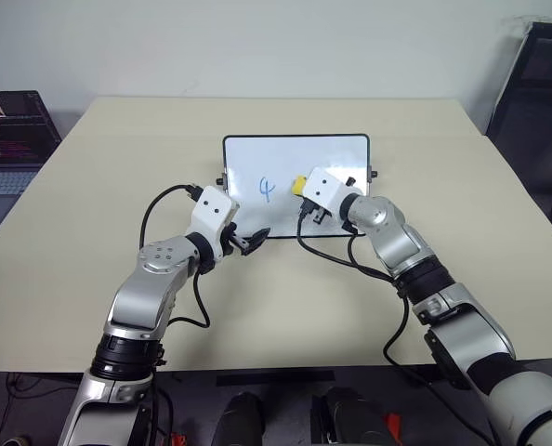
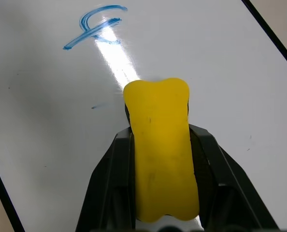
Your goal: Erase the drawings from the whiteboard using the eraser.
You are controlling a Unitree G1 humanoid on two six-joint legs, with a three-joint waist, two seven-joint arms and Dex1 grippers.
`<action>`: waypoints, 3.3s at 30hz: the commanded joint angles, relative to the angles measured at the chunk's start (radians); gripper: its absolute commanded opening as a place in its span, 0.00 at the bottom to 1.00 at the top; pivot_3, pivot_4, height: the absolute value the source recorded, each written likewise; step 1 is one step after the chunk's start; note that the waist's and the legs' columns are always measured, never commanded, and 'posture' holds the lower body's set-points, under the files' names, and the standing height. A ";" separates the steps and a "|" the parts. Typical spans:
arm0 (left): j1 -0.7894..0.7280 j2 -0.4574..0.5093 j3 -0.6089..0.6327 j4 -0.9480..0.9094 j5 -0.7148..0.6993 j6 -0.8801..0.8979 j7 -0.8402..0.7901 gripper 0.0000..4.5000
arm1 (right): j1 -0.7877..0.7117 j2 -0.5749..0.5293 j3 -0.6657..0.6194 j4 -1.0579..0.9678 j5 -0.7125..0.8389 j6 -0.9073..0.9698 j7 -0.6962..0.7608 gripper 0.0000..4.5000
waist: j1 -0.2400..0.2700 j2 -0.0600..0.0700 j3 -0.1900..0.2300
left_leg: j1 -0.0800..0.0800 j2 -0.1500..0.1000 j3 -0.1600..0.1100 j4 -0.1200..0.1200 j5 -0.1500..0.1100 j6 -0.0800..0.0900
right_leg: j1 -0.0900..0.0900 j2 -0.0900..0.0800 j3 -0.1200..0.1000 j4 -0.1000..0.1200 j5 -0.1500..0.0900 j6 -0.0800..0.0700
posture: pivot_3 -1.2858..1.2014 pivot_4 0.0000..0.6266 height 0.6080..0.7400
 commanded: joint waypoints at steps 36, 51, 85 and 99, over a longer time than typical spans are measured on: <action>0.016 -0.004 0.121 0.001 -0.070 -0.021 0.009 1.00 | 0.243 0.015 -0.230 -0.549 0.338 0.321 0.168 0.25 | 0.002 0.000 0.000 | -0.005 0.001 -0.005 -0.001 0.000 0.000 | -0.001 0.000 -0.001 -0.005 0.000 0.000 | 0.52 0.24 1.00; 0.091 -0.053 0.228 -0.057 -0.171 -0.071 0.030 1.00 | 0.623 -0.022 -0.382 -0.837 0.465 0.271 0.055 0.25 | 0.009 0.000 0.000 | -0.007 0.000 -0.004 0.000 0.000 0.000 | 0.000 0.000 -0.002 -0.010 0.000 0.000 | 0.52 0.24 1.00; 0.020 0.053 0.157 0.101 -0.092 -0.176 -0.036 1.00 | -0.061 0.113 -0.091 -0.082 0.270 0.063 0.014 0.25 | 0.008 0.000 0.000 | -0.007 0.000 -0.003 -0.001 0.000 0.000 | -0.001 0.000 -0.004 -0.011 0.000 0.000 | 0.52 0.24 1.00; -0.006 0.084 0.107 0.136 -0.059 -0.186 -0.116 1.00 | -0.271 0.174 -0.072 0.339 0.145 -0.151 0.001 0.25 | 0.004 0.001 0.000 | -0.008 0.001 -0.005 -0.001 0.000 0.000 | -0.002 -0.001 -0.004 -0.010 0.001 -0.001 | 0.52 0.24 1.00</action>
